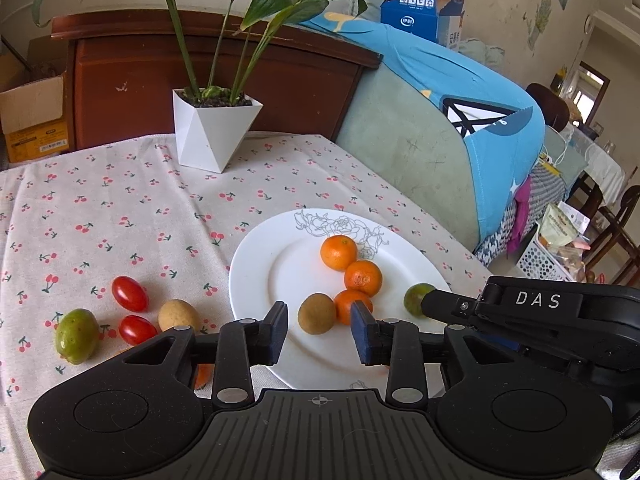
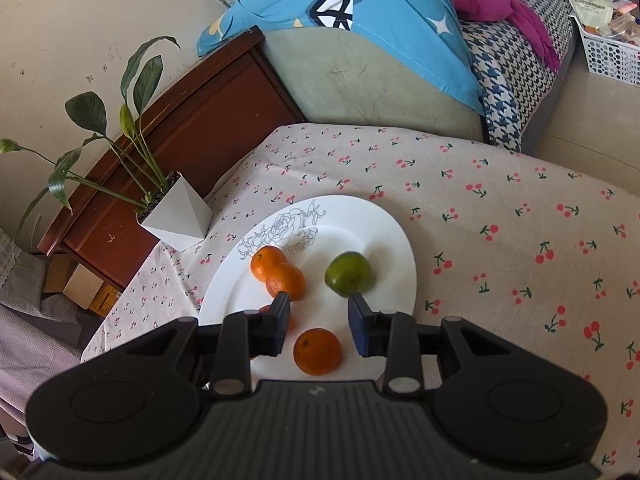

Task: Organize fruits
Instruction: 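Carry the kiwi and lime onto the white plate and open both tools, then move both tools back toward the fruit pile beside the plate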

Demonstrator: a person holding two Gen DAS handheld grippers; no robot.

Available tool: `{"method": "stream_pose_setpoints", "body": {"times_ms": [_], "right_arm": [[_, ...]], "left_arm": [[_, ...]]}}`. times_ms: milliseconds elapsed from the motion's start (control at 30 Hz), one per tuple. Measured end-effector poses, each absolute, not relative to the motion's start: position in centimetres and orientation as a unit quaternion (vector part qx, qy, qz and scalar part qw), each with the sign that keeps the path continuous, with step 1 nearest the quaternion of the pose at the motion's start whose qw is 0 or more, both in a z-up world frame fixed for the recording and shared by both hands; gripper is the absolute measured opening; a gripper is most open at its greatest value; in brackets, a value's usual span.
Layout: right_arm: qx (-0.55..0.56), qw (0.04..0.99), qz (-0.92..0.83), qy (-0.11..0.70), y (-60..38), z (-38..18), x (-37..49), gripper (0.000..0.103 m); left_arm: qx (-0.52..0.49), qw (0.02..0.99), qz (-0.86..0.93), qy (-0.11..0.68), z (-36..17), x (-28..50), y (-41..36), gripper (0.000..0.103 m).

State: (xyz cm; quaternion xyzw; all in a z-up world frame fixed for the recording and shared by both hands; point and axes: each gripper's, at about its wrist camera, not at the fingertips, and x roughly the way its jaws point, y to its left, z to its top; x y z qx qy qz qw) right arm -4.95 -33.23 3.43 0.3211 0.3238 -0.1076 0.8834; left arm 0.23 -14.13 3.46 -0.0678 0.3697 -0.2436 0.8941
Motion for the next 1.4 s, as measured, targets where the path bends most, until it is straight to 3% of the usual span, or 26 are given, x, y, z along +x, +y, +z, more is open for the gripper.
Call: {"method": "stream_pose_setpoints", "body": {"times_ms": [667, 1400], "right_arm": [[0.295, 0.894, -0.018, 0.336, -29.3, 4.5, -4.8, 0.034], [0.240, 0.887, 0.088, 0.384, -22.9, 1.6, -3.3, 0.034]], "left_arm": [[-0.040, 0.908, -0.169, 0.380, 7.4, -0.1, -7.0, 0.035], [-0.117, 0.914, -0.083, 0.378, 6.0, 0.9, 0.1, 0.034]]}}
